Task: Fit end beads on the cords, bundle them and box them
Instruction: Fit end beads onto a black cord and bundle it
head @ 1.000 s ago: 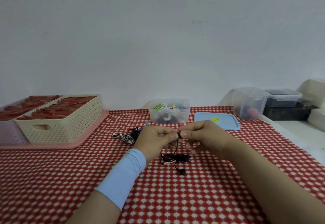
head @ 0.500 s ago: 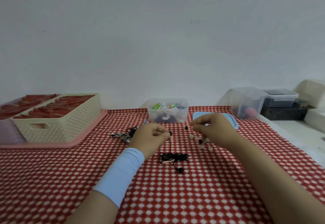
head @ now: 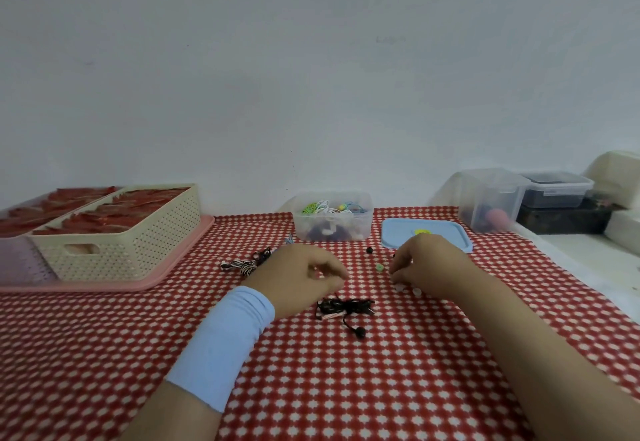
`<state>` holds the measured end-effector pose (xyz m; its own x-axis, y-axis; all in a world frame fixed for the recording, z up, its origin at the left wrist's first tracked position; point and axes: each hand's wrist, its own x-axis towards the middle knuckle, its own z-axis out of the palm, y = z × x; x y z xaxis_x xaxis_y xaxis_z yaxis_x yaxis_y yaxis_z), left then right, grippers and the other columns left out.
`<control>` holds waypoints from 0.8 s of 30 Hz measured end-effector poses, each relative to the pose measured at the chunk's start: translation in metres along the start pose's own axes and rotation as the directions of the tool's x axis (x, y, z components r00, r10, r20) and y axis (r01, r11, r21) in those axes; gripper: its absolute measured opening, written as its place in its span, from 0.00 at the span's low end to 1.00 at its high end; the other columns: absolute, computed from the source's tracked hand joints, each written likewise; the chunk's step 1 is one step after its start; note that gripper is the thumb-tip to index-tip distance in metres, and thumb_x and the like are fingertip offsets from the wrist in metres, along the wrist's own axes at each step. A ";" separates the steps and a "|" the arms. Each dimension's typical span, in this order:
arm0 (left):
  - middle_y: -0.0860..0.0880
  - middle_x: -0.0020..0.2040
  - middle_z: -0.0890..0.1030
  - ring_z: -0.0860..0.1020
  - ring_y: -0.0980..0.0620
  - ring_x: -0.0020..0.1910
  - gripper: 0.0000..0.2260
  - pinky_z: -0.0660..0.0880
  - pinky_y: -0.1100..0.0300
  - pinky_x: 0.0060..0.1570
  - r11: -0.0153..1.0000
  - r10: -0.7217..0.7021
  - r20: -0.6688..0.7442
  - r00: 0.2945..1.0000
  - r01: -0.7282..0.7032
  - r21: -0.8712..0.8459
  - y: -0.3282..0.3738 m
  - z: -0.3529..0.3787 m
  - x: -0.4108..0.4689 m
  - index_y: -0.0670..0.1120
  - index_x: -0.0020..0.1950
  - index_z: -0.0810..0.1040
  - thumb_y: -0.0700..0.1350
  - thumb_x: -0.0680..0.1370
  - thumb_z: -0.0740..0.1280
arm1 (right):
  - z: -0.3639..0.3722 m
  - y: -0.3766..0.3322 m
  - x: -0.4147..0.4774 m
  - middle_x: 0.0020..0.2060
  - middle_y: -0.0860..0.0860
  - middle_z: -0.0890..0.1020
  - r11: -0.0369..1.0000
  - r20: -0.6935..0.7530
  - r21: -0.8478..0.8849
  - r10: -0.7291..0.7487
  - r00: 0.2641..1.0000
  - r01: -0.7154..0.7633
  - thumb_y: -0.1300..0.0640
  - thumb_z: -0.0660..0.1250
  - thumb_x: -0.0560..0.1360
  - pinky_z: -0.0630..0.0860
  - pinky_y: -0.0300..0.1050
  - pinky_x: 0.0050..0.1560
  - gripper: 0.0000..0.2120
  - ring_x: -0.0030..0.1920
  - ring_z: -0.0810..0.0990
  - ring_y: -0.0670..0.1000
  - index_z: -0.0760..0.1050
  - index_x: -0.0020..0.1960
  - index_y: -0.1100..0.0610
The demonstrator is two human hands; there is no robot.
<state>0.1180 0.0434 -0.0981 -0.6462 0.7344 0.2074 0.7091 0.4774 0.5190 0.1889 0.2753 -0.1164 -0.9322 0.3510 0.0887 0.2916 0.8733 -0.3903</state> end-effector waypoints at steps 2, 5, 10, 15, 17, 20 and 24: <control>0.63 0.43 0.83 0.77 0.69 0.42 0.06 0.70 0.74 0.41 0.998 0.043 0.181 0.983 -0.032 -0.062 0.012 0.002 -0.005 0.58 0.49 0.86 0.51 0.73 0.75 | 0.000 0.000 -0.001 0.44 0.43 0.86 1.000 -0.031 0.006 -0.008 1.000 0.008 0.55 0.75 0.74 0.81 0.46 0.52 0.08 0.45 0.82 0.45 0.83 0.40 0.43; 0.61 0.44 0.83 0.76 0.68 0.41 0.11 0.69 0.76 0.39 0.998 0.063 0.344 0.937 -0.062 -0.014 0.017 0.006 -0.005 0.58 0.53 0.85 0.54 0.70 0.77 | 0.000 -0.001 -0.003 0.45 0.41 0.85 0.994 -0.108 0.103 -0.030 0.994 0.041 0.53 0.74 0.76 0.80 0.46 0.53 0.04 0.46 0.81 0.43 0.84 0.44 0.44; 0.63 0.46 0.82 0.78 0.64 0.49 0.08 0.71 0.70 0.50 0.993 0.085 0.382 0.920 -0.111 0.048 0.013 0.015 -0.001 0.57 0.53 0.86 0.52 0.73 0.74 | 0.004 -0.008 -0.002 0.43 0.42 0.83 0.946 -0.168 0.311 -0.043 0.985 0.094 0.54 0.72 0.78 0.76 0.36 0.42 0.04 0.43 0.81 0.43 0.82 0.50 0.45; 0.61 0.45 0.84 0.81 0.63 0.45 0.06 0.76 0.67 0.52 0.956 0.021 0.073 0.997 0.002 -0.295 0.003 0.016 0.002 0.56 0.51 0.85 0.47 0.78 0.70 | 0.003 -0.015 -0.007 0.34 0.54 0.85 0.745 -0.125 0.662 -0.002 0.992 0.085 0.56 0.73 0.77 0.73 0.37 0.27 0.04 0.28 0.76 0.46 0.86 0.48 0.53; 0.58 0.42 0.85 0.80 0.58 0.36 0.07 0.75 0.69 0.41 0.889 -0.077 -0.001 0.997 0.068 -0.454 -0.002 0.017 0.004 0.53 0.52 0.84 0.44 0.80 0.67 | 0.001 -0.020 -0.010 0.39 0.54 0.86 0.603 -0.074 0.795 -0.014 0.997 0.068 0.56 0.72 0.78 0.70 0.38 0.25 0.05 0.27 0.74 0.46 0.86 0.50 0.55; 0.50 0.46 0.86 0.77 0.56 0.32 0.08 0.71 0.67 0.32 0.777 -0.187 0.003 0.982 0.150 -0.611 -0.008 0.021 0.007 0.48 0.55 0.82 0.43 0.82 0.63 | 0.003 -0.026 -0.012 0.43 0.53 0.87 0.461 -0.012 0.887 -0.049 0.999 0.033 0.58 0.69 0.79 0.66 0.39 0.25 0.06 0.27 0.72 0.47 0.84 0.53 0.58; 0.49 0.40 0.84 0.74 0.57 0.31 0.09 0.70 0.66 0.30 0.545 -0.245 0.024 0.969 0.158 -0.823 -0.012 0.027 0.011 0.49 0.56 0.81 0.42 0.82 0.63 | 0.006 -0.032 -0.014 0.42 0.53 0.86 0.400 0.027 0.916 -0.070 0.997 0.004 0.60 0.68 0.80 0.62 0.37 0.25 0.07 0.28 0.71 0.47 0.85 0.53 0.56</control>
<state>0.1103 0.0592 -0.1246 -0.7937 0.6059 0.0540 0.0520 -0.0209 0.9984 0.1909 0.2399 -0.1108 -0.9558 0.2796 0.0914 -0.0831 0.0413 -0.9957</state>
